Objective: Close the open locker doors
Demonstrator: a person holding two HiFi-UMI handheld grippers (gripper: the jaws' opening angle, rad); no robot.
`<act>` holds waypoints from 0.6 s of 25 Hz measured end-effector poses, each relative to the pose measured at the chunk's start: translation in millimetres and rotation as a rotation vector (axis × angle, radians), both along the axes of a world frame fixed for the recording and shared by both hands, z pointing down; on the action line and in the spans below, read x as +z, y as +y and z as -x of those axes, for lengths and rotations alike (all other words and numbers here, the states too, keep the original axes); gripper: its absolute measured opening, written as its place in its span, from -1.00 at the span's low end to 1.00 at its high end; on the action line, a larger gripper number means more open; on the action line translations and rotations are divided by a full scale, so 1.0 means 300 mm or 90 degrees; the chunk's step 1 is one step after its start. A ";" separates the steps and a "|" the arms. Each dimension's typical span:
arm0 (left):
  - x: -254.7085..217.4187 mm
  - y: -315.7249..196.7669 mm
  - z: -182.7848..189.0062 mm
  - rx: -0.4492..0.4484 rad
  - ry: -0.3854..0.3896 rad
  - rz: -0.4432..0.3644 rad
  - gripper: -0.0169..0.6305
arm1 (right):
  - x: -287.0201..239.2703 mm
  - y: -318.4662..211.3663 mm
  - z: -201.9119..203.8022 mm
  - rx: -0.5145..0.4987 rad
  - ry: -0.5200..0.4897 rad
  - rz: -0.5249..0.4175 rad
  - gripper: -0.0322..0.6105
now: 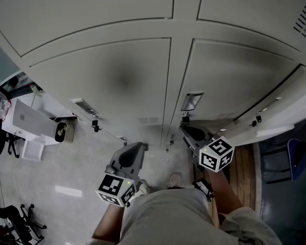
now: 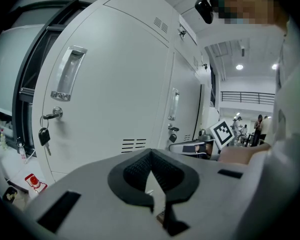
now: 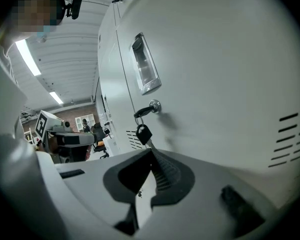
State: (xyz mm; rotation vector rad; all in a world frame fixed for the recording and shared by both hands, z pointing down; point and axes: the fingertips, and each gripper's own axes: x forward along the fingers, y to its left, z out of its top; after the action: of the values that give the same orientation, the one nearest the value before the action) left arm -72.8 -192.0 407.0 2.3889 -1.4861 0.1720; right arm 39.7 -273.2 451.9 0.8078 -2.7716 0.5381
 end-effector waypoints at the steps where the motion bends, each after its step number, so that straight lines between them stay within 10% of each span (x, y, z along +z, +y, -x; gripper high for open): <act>1: 0.002 0.005 -0.003 0.004 -0.001 0.001 -0.90 | 0.002 0.007 -0.004 0.003 0.000 0.001 -0.81; 15: -0.003 0.061 -0.062 0.066 -0.007 -0.003 -0.90 | -0.027 0.145 -0.039 0.036 -0.004 0.001 -0.81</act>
State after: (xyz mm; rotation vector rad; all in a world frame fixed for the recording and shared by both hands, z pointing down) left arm -54.2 -173.7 406.0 2.4741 -1.3698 0.2060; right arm 51.5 -229.6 443.7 0.8890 -2.7598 0.5546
